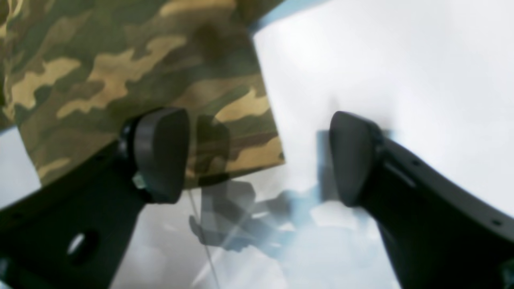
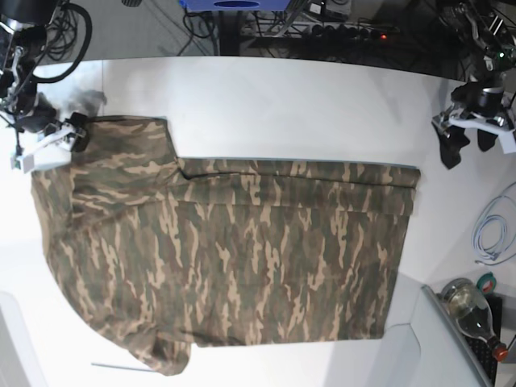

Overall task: Layout the t-shirt on the table in an organized manner, then fold the t-shirt properly
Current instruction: 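Release the edge and reposition both grippers along the shirt edge, then grasp the shirt edge again with both grippers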

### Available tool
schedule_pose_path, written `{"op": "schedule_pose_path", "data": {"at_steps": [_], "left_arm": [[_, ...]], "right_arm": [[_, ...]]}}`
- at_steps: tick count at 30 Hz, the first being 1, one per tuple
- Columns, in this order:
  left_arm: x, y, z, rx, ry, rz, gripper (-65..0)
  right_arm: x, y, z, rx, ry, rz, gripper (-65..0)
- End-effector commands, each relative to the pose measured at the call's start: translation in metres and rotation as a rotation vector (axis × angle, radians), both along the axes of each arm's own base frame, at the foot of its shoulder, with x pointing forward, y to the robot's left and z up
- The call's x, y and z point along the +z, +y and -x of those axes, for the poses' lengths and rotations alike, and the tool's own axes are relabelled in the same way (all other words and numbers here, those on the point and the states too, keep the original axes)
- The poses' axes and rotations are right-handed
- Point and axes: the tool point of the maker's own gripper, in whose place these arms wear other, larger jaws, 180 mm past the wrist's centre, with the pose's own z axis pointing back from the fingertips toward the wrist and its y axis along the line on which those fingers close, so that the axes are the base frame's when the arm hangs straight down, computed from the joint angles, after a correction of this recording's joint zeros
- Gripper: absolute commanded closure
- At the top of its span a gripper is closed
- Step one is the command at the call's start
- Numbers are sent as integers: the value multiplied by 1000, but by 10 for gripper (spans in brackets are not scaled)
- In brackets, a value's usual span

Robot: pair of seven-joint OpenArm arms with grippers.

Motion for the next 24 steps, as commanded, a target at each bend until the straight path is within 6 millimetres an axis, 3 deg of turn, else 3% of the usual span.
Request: {"op": "schedule_pose_path", "data": {"at_steps": [1, 6, 10, 15, 19, 24], "left_arm": [[14, 10, -1, 2, -36, -33, -563], [6, 25, 13, 33, -7, -31, -563], [2, 24, 16, 34, 8, -27, -563], [-1, 22, 20, 28, 19, -24, -563], [-2, 22, 20, 28, 21, -24, -563], [-3, 21, 21, 30, 22, -20, -563]], "right_arm": [[-2, 15, 3, 58, 10, -30, -407], [-5, 42, 4, 128, 0, -73, 0], [17, 42, -14, 159, -58, -39, -6], [64, 42, -62, 223, -126, 12, -2], [99, 27, -107, 253, -159, 98, -2], [123, 19, -159, 241, -186, 138, -2]]}}
